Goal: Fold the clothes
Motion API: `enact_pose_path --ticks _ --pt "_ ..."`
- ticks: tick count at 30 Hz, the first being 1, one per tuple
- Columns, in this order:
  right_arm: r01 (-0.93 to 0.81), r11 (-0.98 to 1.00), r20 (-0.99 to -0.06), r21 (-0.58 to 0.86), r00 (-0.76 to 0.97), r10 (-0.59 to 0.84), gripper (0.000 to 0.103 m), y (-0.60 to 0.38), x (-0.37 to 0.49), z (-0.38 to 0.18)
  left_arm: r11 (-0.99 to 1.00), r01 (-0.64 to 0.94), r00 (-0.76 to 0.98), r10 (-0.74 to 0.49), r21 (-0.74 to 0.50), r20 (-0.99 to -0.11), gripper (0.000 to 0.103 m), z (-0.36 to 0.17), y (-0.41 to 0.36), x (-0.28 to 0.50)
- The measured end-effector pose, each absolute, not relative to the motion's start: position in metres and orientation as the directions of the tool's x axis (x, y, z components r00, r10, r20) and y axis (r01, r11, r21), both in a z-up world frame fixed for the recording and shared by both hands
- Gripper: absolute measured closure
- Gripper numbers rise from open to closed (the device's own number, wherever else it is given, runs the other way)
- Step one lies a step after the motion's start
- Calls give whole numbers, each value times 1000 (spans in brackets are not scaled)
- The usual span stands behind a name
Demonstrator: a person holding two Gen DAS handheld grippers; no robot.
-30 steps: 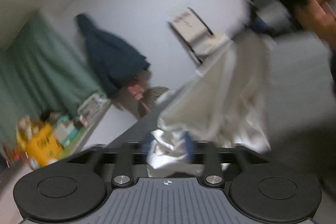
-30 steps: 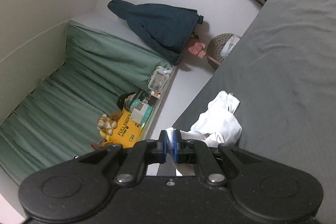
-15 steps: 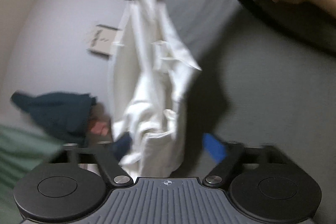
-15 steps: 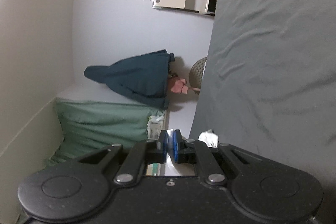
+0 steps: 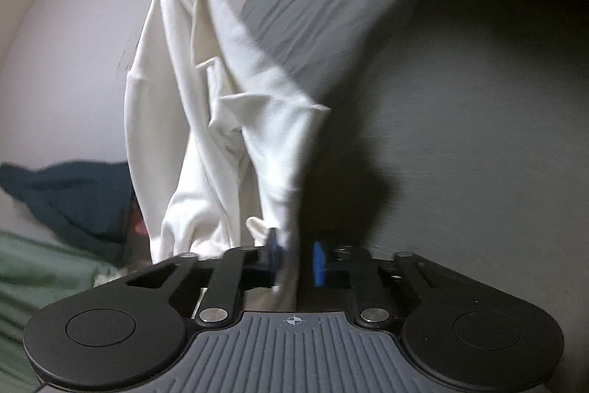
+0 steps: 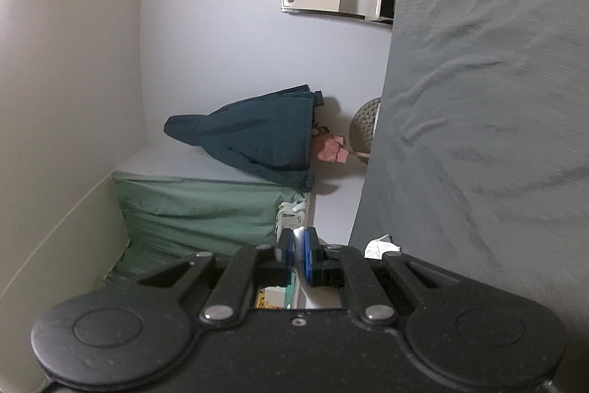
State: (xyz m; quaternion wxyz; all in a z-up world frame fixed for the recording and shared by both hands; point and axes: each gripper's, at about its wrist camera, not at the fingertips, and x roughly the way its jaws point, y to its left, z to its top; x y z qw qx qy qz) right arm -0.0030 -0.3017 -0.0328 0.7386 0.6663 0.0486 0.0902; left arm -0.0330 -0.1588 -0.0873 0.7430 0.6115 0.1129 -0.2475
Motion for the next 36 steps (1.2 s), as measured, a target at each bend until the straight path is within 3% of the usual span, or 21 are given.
enact_pose_path --ticks 2,12,24,26,30,36 --pt "-69 98 48 993 978 202 96 -301 -4 -32 173 496 862 -216 851 -459 99 -83 -161 -26" --pt "-74 142 36 987 968 248 96 -295 -21 -17 545 259 965 -108 797 -240 99 2 -126 -17" --pt "-205 226 51 952 837 545 96 -236 -81 46 647 -22 997 -42 762 64 99 126 -60 -51" --pt "-193 256 -1 947 796 606 94 -222 -95 50 664 -47 996 -25 747 85 99 133 -52 -66" --pt "-145 429 -212 892 703 679 85 -194 -112 52 664 -49 998 6 746 61 99 129 -30 -83" --pt "-226 757 -485 613 649 587 77 -171 -119 74 673 -25 999 53 739 -14 99 111 5 -127"
